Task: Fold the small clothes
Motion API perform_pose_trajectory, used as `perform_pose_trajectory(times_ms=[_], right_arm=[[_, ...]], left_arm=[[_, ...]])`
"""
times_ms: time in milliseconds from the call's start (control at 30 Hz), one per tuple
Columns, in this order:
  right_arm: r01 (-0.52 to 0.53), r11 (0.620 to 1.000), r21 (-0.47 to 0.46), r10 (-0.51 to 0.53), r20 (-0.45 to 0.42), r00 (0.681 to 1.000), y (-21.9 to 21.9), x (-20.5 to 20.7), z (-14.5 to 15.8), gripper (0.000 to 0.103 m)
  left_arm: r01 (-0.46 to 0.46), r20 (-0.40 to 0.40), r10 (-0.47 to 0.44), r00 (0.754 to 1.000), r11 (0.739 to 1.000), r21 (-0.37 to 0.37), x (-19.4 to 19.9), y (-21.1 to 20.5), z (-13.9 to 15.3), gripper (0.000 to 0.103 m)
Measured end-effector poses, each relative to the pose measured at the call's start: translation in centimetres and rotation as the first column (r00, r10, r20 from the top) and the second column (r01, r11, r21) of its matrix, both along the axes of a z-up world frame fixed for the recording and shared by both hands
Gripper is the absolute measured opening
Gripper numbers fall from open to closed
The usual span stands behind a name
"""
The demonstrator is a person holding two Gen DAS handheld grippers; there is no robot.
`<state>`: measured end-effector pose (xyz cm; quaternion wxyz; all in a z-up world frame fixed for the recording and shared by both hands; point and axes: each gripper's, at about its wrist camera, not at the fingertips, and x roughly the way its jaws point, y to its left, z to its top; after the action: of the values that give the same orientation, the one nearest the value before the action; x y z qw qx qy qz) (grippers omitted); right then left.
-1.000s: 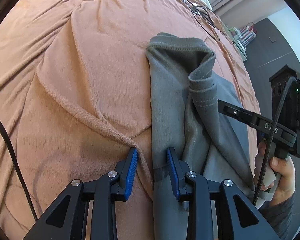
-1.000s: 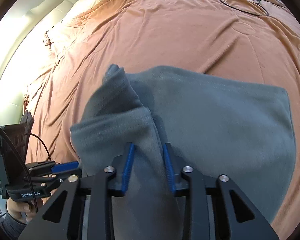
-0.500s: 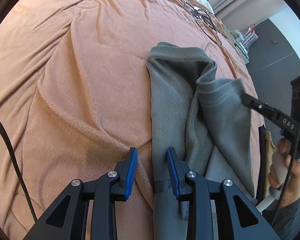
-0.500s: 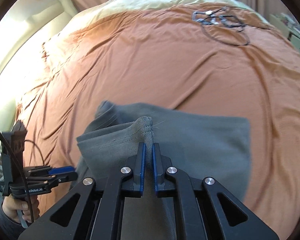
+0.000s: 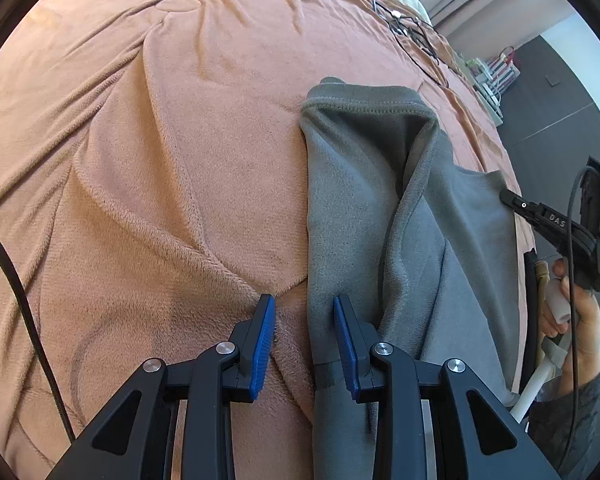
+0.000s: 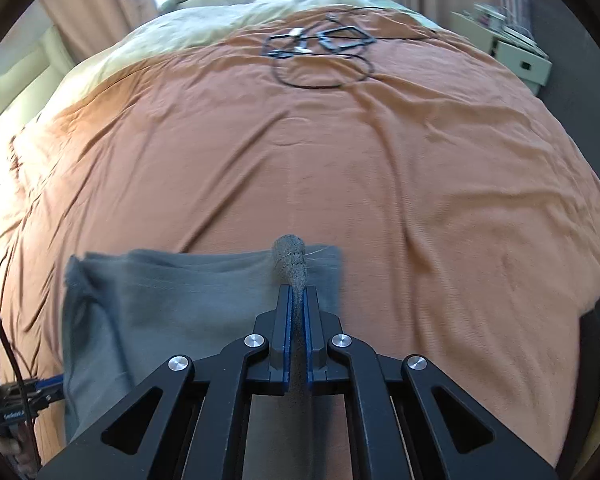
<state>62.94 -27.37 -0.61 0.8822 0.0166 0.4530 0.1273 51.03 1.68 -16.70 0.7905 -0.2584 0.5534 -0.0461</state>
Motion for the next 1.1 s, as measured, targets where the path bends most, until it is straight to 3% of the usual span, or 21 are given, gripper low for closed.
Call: perform_pose_trajectory(times_ms=[200,333,500,567,633,667,867,1100], right_arm=[[0.034,0.999,0.013,-0.033,-0.022,0.999,-0.3,1.3,-1.2,0.001],[0.002,0.999,0.046,-0.003,0.006,1.0,-0.4,1.8,-1.1,0.001],[0.02,1.0,-0.017,-0.021,-0.046,0.999,-0.4,2.1,-1.1,0.006],[-0.008,0.999,-0.052,0.006,-0.037,0.999,0.3,1.3,-0.5,0.018],[-0.045,0.997,-0.059,0.044,-0.021,0.999,0.9,0.1,0.3,0.063],[-0.056,0.996,-0.067,0.056,-0.005,0.998,1.2,-0.5,0.8,0.068],[-0.16,0.982,-0.105,0.163,0.024,0.986,2.4,-5.1,2.5,0.068],[-0.308,0.939,-0.154,0.317,0.038,0.948,4.3,-11.1,3.4,0.068]], left_arm=[[-0.002,-0.002,0.002,1.0,1.0,0.002,-0.1,0.0,0.0,0.032],[-0.009,-0.006,0.009,1.0,1.0,0.011,-0.2,-0.1,0.2,0.032],[-0.021,-0.017,0.022,1.0,1.0,0.014,-0.8,0.1,0.6,0.032],[-0.026,-0.012,0.026,1.0,0.999,0.02,-1.3,0.1,1.1,0.032],[-0.026,-0.011,0.026,1.0,0.999,0.019,-1.5,0.1,1.4,0.032],[-0.026,-0.012,0.026,1.0,1.0,0.013,-1.6,0.1,1.5,0.032],[-0.012,-0.012,0.012,1.0,1.0,0.006,-3.0,-0.2,1.9,0.032],[-0.009,-0.025,0.008,1.0,1.0,-0.019,-5.2,-0.7,1.6,0.032]])
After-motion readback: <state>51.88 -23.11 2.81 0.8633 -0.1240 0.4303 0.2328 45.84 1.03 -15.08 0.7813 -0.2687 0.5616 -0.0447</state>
